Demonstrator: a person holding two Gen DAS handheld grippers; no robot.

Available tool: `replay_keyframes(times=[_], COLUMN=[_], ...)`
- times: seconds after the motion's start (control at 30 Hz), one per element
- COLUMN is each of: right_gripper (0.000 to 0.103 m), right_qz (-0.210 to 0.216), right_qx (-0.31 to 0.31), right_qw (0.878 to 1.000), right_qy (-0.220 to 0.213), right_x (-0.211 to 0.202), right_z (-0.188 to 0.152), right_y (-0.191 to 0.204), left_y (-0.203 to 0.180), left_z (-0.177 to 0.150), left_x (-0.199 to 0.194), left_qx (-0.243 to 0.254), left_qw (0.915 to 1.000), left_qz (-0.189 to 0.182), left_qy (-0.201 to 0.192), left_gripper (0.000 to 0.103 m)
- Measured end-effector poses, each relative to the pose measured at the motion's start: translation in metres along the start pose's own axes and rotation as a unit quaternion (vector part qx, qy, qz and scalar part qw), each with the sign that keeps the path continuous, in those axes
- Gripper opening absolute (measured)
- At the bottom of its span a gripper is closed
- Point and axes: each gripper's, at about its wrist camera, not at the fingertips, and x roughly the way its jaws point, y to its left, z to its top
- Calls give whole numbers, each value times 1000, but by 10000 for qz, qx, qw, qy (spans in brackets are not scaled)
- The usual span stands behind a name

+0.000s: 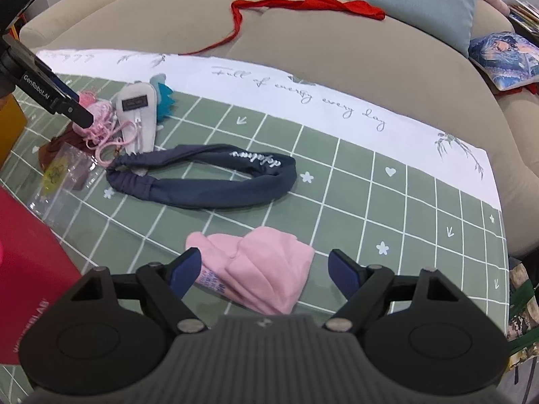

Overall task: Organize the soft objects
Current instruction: 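Grasp the pink embroidered pouch with the left tool while the right tool grasps the pink cloth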

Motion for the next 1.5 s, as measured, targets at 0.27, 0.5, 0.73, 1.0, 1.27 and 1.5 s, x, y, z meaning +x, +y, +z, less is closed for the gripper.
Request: replay_keyframes(times=[0.27, 0.5, 0.73, 1.0, 1.27, 1.5], right_gripper=[81, 81, 81, 78, 62, 7], right_qz=[-160, 31, 179, 349, 475, 595], right_qx=[-301, -479, -429, -515, -480, -310], right_qw=[9993, 9980, 9973, 9962, 9956, 9959], right_qy=[155, 406, 563, 616, 647, 603], right_x=[12, 23, 30, 37, 45, 39], right_z=[-2, -6, -8, -12, -10, -7], right_y=[-4, 3, 2, 8, 10, 5], left_y=[-6, -3, 1, 2, 1, -2], left_z=[-6, -9, -14, -19, -22, -26], left_x=[20, 21, 12, -8, -29, -38], left_qx=[163, 131, 153, 153, 108, 137], left_qw=[9997, 9998, 9998, 9994, 9992, 9991], left_qz=[164, 121, 14, 38, 11, 48], left_qy=[63, -33, -139, -299, -392, -396], left_gripper=[87, 77, 71, 70, 70, 70])
